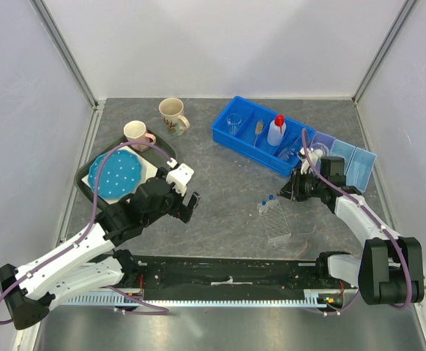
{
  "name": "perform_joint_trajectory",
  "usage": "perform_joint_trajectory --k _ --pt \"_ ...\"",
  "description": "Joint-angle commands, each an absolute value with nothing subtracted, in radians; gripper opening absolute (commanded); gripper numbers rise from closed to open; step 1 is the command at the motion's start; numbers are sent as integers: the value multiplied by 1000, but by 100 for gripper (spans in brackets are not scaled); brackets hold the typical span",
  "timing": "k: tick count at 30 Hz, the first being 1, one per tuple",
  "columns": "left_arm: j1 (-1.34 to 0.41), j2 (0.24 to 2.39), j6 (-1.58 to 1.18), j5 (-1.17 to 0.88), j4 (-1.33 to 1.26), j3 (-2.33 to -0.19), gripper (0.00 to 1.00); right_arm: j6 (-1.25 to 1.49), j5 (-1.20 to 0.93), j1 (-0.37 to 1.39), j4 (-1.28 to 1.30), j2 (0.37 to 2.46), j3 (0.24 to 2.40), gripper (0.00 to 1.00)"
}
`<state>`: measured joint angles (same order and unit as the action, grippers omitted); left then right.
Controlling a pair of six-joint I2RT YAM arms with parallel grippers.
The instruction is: Organize the chemistry lab equipment
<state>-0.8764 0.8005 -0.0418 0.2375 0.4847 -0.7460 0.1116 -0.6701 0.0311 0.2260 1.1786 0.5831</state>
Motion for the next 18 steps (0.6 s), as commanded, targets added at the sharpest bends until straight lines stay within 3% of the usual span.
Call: perform_joint_trajectory --k 1,18 --pt "-874 802 -12 247 471 -747 99 124 -653 44 178 1154 571 28" --pt "-873 811 -12 247 471 -747 99 103 -649 106 173 1143 572 36"
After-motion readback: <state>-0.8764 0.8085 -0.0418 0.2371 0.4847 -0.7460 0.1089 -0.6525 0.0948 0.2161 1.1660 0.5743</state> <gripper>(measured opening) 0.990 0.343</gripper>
